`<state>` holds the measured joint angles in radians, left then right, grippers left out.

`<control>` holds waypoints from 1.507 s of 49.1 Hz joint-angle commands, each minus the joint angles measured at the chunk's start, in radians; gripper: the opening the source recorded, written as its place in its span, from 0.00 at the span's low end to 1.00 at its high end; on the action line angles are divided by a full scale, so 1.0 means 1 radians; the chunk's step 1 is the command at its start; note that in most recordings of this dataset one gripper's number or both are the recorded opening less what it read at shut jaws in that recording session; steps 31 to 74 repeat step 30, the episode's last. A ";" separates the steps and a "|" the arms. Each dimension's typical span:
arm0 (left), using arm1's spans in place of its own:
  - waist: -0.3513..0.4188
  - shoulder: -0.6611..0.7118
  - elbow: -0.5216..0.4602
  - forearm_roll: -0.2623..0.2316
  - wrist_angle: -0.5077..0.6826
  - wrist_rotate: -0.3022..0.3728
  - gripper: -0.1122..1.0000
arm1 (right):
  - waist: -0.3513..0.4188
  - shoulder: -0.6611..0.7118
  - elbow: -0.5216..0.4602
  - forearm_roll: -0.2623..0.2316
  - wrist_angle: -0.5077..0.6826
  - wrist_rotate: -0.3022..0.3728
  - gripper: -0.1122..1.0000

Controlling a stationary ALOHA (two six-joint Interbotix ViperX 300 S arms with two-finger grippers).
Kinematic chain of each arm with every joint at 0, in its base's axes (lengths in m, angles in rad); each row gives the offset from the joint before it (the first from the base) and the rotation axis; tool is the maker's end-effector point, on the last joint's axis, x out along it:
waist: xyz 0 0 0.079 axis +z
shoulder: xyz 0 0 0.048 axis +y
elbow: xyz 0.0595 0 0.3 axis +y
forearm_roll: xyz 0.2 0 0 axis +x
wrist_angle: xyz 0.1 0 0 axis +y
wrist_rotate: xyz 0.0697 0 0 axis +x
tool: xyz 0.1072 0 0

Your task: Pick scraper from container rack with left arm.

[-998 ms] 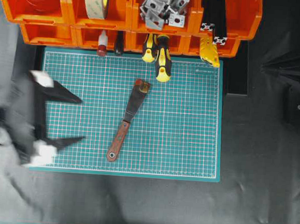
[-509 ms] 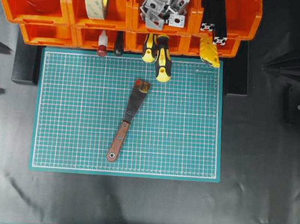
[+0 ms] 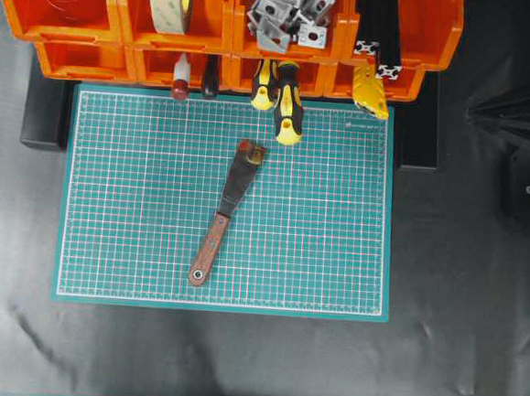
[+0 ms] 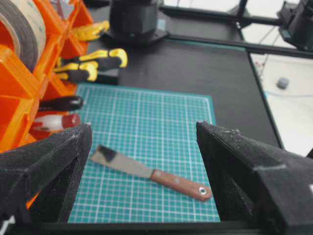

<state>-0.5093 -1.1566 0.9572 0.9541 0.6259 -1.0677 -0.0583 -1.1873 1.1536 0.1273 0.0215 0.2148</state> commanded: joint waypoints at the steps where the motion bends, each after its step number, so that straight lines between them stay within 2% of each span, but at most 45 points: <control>1: 0.002 0.008 -0.009 0.005 -0.002 -0.003 0.84 | 0.006 0.008 -0.021 -0.002 -0.017 0.002 0.11; 25: 0.037 0.000 0.006 0.005 -0.005 -0.009 0.82 | 0.015 0.006 -0.021 -0.002 -0.014 -0.005 0.11; 74: 0.037 0.000 0.009 0.005 -0.005 -0.011 0.82 | 0.017 0.008 -0.021 -0.002 -0.012 -0.012 0.11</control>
